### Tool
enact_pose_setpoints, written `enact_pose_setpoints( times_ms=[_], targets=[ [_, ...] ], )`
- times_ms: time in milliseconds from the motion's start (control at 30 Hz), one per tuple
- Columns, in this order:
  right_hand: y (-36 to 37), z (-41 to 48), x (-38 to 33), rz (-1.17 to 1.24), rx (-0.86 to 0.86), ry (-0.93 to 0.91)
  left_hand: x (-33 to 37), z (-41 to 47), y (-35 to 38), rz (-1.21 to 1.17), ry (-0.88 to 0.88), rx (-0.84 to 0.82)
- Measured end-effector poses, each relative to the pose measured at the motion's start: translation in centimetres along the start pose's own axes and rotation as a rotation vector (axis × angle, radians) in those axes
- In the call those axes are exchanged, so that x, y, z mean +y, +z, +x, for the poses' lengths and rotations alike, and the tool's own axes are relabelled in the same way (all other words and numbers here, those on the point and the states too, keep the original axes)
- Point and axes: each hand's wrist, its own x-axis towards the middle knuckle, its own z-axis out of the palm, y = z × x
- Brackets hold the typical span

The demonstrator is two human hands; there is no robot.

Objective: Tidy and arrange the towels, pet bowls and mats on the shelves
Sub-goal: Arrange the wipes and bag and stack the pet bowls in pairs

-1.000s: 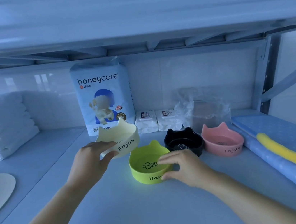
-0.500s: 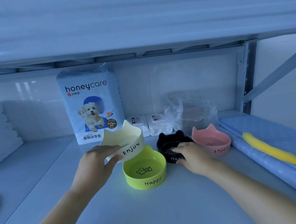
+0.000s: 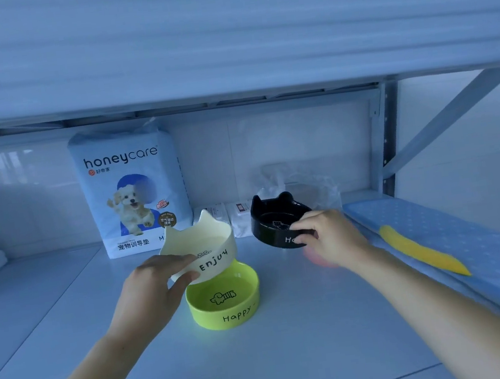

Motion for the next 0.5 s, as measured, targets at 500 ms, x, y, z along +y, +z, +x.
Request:
enact_pose_setpoints(
  times_ms=[500],
  targets=[
    [-2.2,-1.5,6.5,-0.205,-0.126,0.115,1.4,0.0,2.7,-0.069,0.037,-0.071]
  ],
)
